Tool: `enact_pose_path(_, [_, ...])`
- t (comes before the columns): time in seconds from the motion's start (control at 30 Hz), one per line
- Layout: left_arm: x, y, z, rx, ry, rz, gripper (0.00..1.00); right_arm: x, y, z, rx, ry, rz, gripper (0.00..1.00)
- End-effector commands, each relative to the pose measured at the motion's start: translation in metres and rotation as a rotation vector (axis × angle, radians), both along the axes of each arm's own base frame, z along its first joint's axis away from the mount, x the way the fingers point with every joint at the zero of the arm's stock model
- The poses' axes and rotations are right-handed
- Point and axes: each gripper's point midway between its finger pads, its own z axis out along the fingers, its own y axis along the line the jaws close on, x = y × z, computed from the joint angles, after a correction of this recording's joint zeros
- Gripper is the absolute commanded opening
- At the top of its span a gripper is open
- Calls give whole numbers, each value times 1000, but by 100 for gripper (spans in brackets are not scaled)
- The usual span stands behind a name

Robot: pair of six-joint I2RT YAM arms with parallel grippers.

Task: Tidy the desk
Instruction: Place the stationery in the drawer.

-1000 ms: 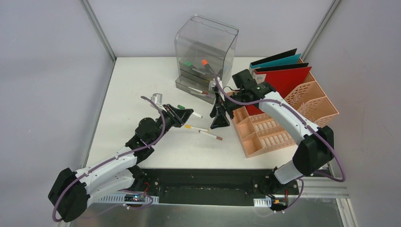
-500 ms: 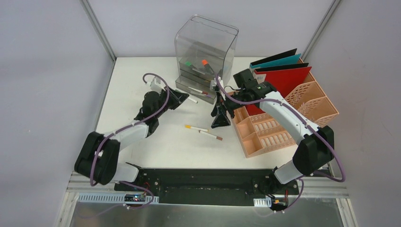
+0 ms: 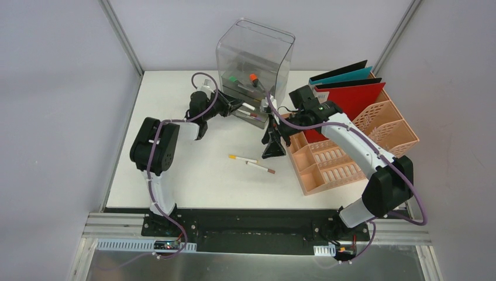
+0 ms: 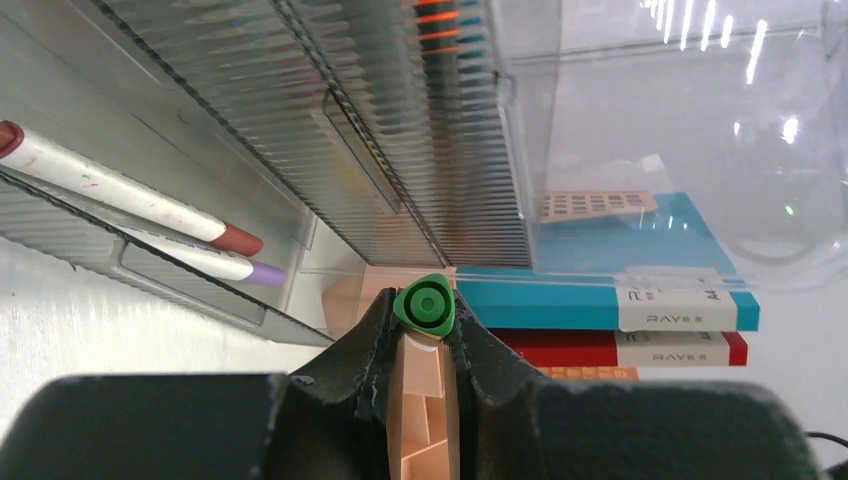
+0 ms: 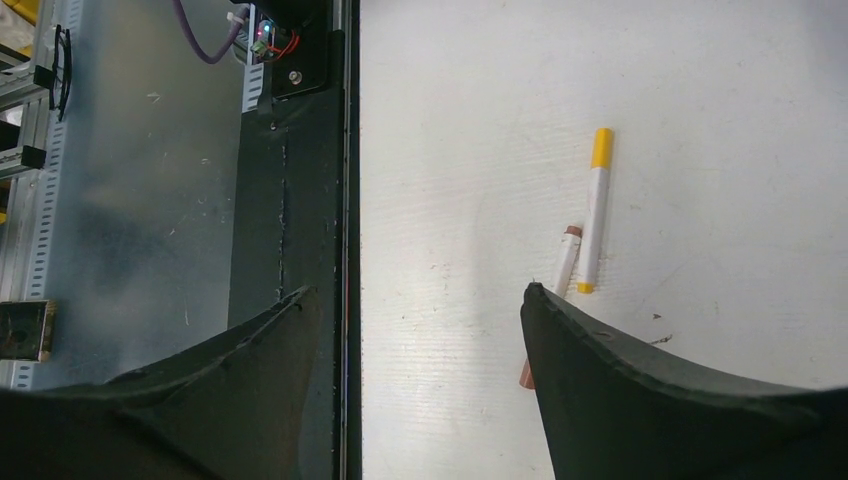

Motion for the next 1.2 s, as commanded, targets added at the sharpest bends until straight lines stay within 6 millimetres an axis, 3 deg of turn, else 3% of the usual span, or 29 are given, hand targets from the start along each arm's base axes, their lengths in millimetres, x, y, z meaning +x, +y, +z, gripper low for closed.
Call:
enact_pose_path(0.0, [19, -4, 27, -73, -53, 9, 0, -1, -3, 14, 34, -64, 12, 76])
enact_pose_path(0.2, [37, -1, 14, -45, -3, 66, 0, -1, -4, 12, 32, -62, 16, 76])
enact_pose_path(0.37, [44, -4, 4, -35, 35, 66, 11, -1, -4, 13, 33, -65, 18, 76])
enact_pose_path(0.5, [45, -5, 4, -37, 38, 61, 23, -1, -5, 13, 32, -66, 17, 76])
enact_pose_path(0.6, [45, -5, 8, -30, 32, 54, 42, 0, -5, 13, 33, -65, 16, 77])
enact_pose_path(0.73, [39, -5, 12, 5, 14, 38, 60, -1, -5, 13, 34, -65, 16, 77])
enact_pose_path(0.97, [21, 2, 37, 83, -76, 17, 67, 0, -6, 14, 36, -66, 16, 77])
enact_pose_path(1.17, [-17, 14, 54, 195, -192, -11, 73, -1, -7, 13, 36, -65, 20, 77])
